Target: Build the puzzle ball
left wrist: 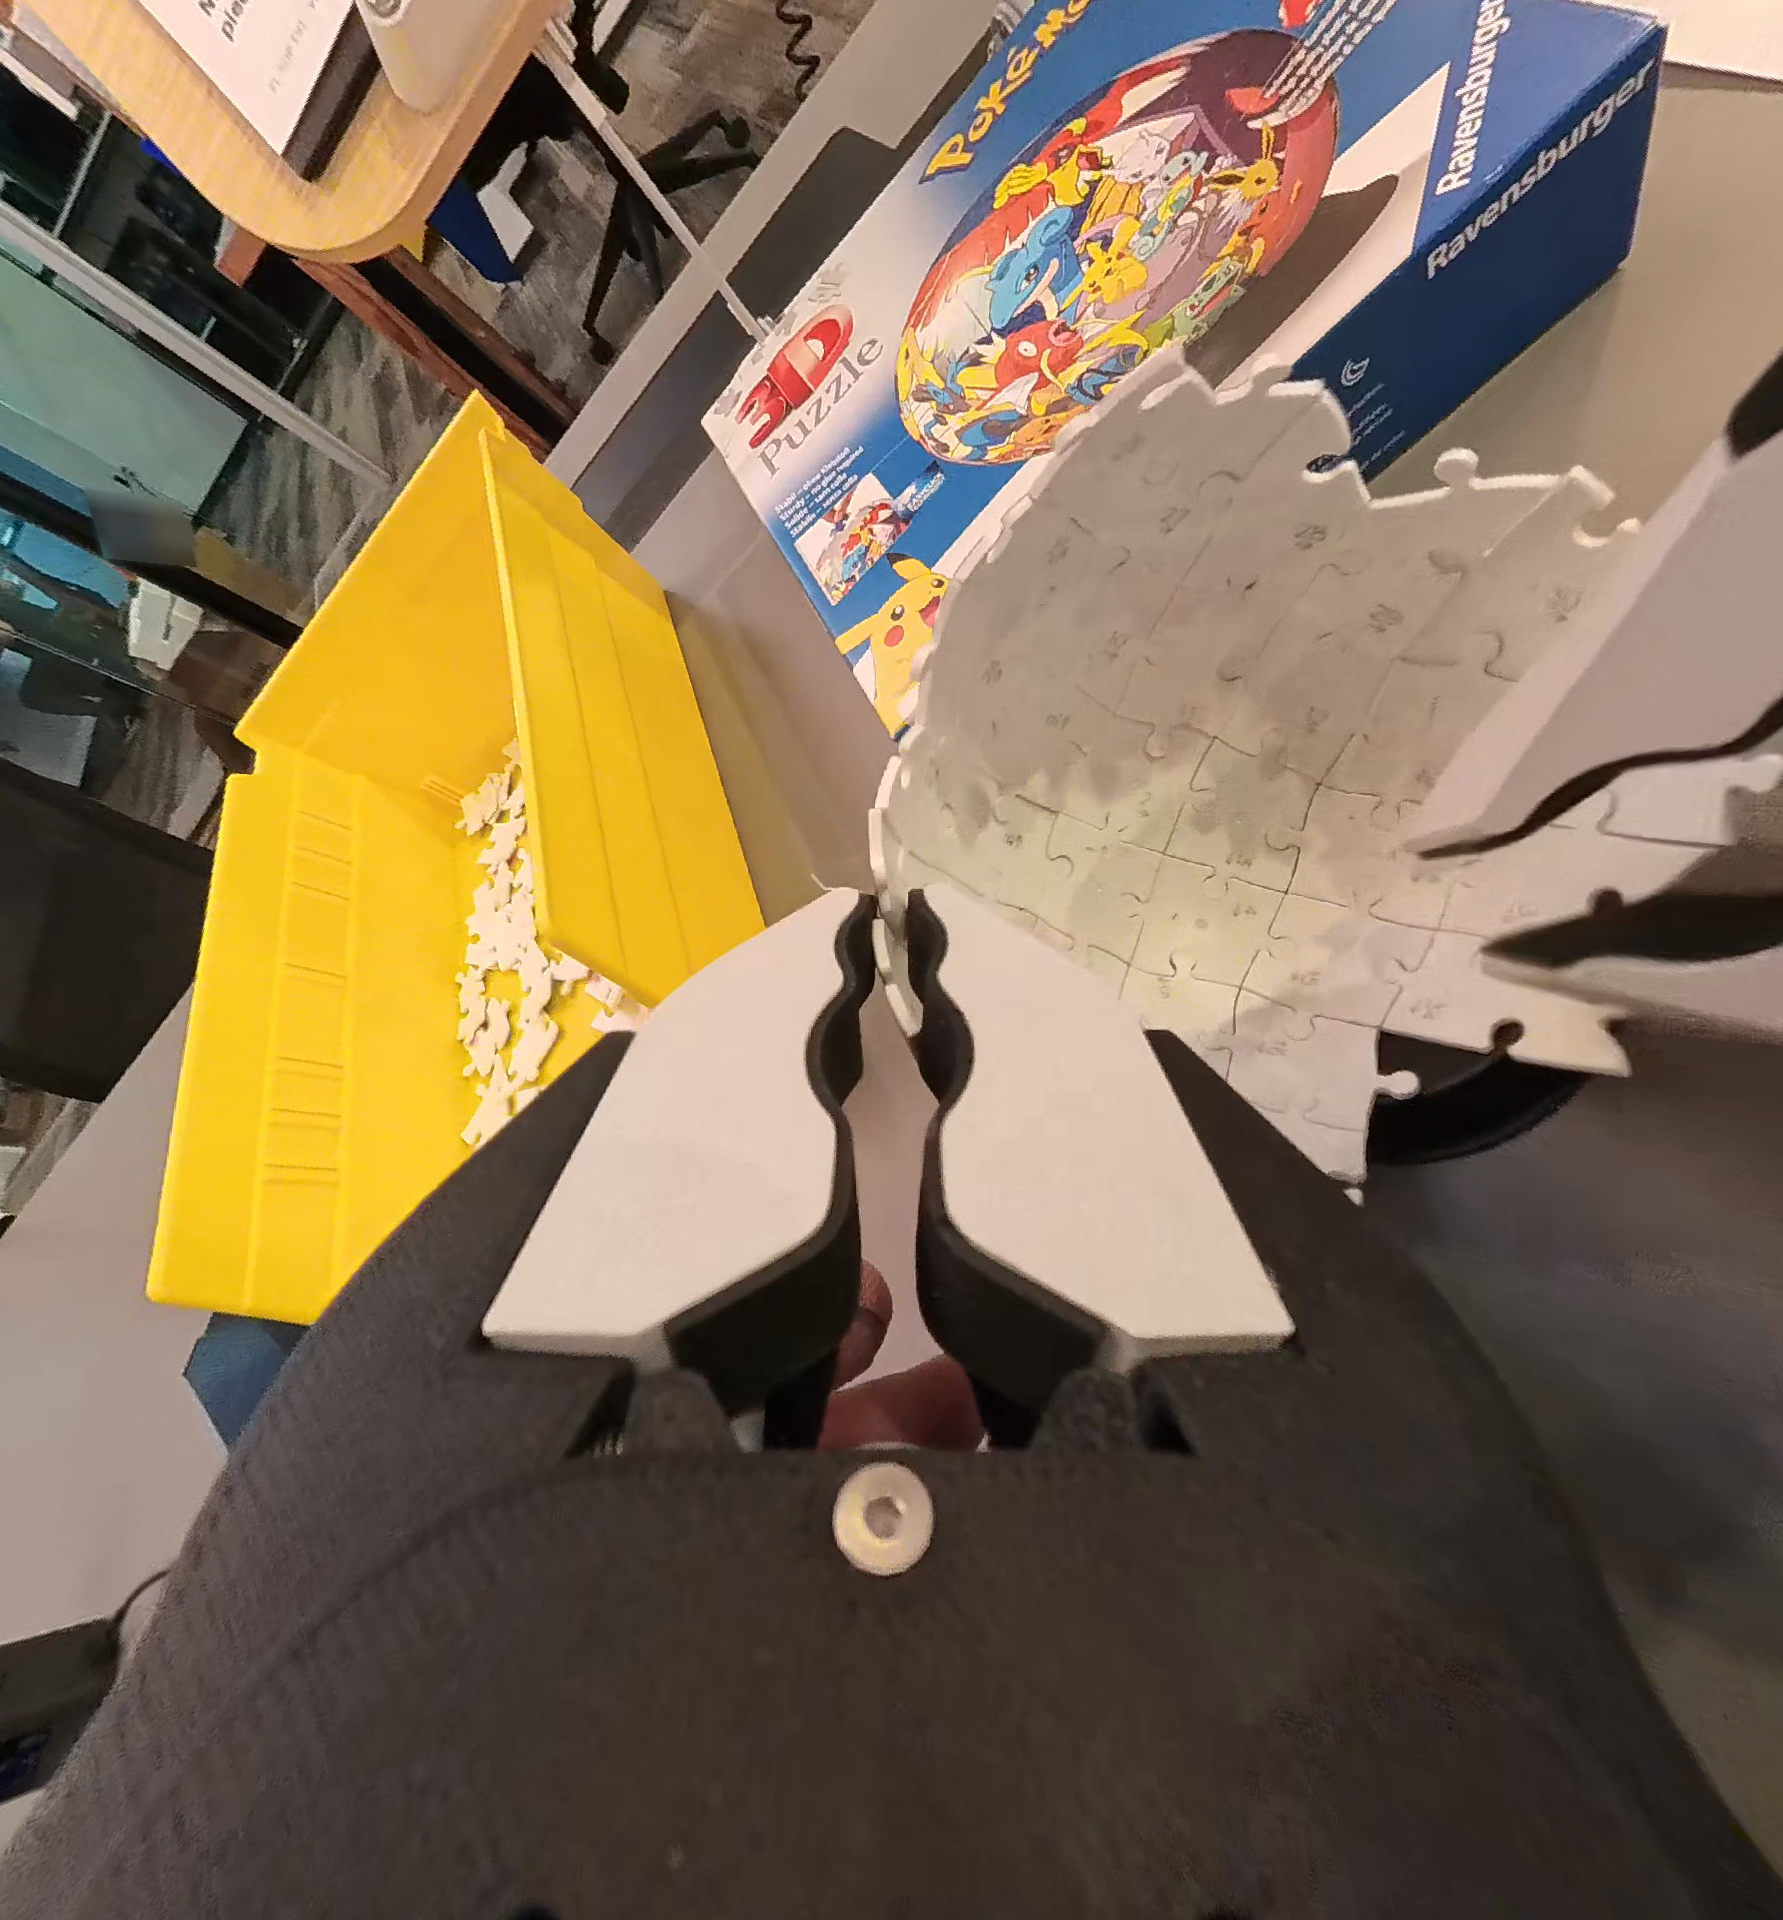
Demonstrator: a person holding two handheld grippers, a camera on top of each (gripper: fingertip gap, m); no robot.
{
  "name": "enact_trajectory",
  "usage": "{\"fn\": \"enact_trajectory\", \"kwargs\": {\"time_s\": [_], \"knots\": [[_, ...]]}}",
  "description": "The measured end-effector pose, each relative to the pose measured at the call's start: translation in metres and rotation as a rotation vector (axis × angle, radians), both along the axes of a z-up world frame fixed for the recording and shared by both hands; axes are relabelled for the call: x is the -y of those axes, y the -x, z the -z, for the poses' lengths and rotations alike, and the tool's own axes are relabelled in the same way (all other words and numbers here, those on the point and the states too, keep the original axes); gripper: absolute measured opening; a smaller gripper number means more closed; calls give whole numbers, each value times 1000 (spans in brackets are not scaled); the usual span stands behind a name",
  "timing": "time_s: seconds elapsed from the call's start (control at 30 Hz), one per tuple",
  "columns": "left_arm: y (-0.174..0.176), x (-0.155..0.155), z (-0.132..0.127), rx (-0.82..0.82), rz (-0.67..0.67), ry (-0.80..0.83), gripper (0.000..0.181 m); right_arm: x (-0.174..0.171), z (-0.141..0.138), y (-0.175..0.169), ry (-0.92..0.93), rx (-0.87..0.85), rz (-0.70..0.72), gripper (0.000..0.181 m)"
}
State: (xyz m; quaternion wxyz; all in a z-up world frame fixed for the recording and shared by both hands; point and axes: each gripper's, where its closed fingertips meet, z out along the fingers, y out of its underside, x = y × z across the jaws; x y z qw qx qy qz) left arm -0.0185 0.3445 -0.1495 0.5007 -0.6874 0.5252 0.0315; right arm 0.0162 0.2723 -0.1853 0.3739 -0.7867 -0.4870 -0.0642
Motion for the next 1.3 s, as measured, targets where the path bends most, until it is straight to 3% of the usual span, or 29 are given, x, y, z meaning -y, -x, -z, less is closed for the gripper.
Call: {"fn": "enact_trajectory", "kwargs": {"time_s": [0.03, 0.3, 0.63, 1.0, 1.17, 1.3], "knots": [[0, 0, 0, 1, 4, -1, 5, 1, -4, 1, 15, -27, -20, 5], [-1, 0, -1, 7, 25, -8, 5, 17, -10, 2, 108, -45, -186, 1], [-5, -3, 0, 68, 43, 22, 6, 12, -43, -32, 1, -254, -13, 6], [-2, 5, -14, 181, 128, 106, 31, 12, -56, -41, -39, -325, 34, 7], [24, 6, -42, 240, 181, 131, 43, 10, -63, -62, -28, -433, 126, 12], [58, -1, -29, 157, 230, 238, 41, 8, -51, -81, 37, -500, 223, 16]]}}
